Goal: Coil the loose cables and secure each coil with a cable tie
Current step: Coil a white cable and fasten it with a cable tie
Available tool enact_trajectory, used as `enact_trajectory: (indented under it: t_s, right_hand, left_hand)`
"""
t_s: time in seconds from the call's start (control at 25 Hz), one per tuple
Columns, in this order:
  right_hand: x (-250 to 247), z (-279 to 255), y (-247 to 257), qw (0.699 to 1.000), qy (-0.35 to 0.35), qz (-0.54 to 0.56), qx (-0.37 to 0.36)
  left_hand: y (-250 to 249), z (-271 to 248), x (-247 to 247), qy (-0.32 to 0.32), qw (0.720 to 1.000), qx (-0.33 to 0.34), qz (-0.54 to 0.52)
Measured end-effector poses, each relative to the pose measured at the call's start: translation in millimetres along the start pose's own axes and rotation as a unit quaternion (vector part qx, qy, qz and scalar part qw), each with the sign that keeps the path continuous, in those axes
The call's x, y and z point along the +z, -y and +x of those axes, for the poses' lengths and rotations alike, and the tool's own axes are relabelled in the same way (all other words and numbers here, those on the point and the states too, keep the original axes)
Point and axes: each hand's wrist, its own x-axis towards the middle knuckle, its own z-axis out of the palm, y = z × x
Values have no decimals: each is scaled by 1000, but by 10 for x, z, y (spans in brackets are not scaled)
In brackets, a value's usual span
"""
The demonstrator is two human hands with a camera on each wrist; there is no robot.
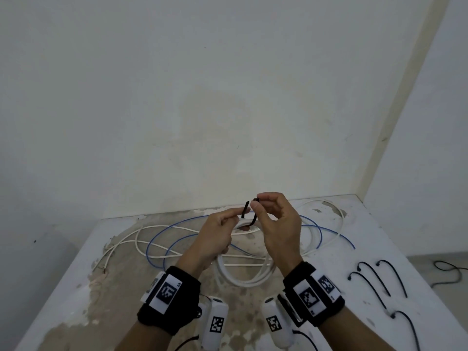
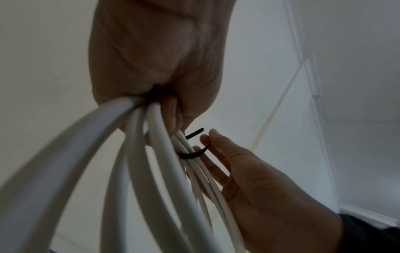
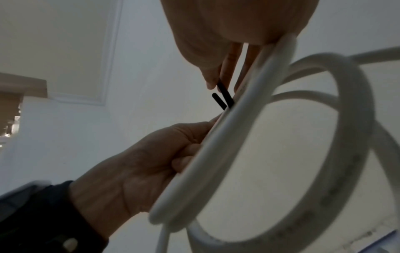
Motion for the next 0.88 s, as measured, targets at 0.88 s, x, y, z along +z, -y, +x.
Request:
enact_trajectory:
  t_s: [0.88]
  right_hand:
    - [-114,-43,-150,1000,16,-14,19]
  left_hand:
    - [-48,27,58,-2,994,-34,108]
